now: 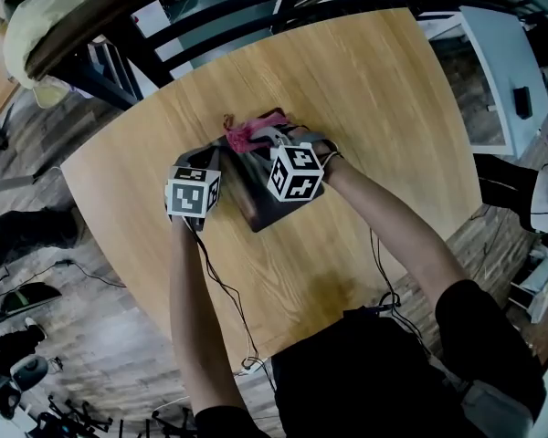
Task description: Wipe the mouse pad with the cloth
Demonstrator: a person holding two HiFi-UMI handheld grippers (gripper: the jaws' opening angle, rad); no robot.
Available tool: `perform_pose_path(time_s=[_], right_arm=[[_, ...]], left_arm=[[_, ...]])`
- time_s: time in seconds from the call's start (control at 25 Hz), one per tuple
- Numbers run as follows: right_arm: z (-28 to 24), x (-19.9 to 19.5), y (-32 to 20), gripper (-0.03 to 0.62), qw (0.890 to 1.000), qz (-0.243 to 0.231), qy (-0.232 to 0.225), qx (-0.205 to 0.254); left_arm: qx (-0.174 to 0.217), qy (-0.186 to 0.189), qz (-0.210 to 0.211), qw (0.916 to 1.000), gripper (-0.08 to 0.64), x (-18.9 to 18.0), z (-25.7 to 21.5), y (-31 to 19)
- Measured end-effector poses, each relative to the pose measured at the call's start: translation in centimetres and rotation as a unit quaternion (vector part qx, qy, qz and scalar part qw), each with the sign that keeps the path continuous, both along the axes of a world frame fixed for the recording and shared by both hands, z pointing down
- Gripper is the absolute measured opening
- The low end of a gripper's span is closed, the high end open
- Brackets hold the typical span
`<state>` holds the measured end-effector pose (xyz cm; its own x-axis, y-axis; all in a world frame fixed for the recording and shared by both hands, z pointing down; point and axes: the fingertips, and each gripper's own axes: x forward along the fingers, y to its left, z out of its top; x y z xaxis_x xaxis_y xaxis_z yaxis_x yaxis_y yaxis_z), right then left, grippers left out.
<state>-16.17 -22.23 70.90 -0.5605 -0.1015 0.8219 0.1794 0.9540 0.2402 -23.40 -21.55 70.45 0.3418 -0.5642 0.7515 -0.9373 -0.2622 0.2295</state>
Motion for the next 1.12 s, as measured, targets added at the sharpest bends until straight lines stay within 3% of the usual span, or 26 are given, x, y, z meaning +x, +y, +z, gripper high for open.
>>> perform_pose_path(time_s=[0.72, 1.12], right_arm=[[0.6, 4.2, 7.8, 0.055, 0.999, -0.031, 0.007, -0.018], [0.4, 9.3, 14.5, 0.055, 0.997, -0.062, 0.017, -0.036]], left_arm=[[0.001, -0.002, 0.001, 1.0000, 0.023, -0.7, 0.6, -0.2], [0.002, -0.001, 0.000, 1.0000, 0.023, -0.7, 0.4, -0.1]])
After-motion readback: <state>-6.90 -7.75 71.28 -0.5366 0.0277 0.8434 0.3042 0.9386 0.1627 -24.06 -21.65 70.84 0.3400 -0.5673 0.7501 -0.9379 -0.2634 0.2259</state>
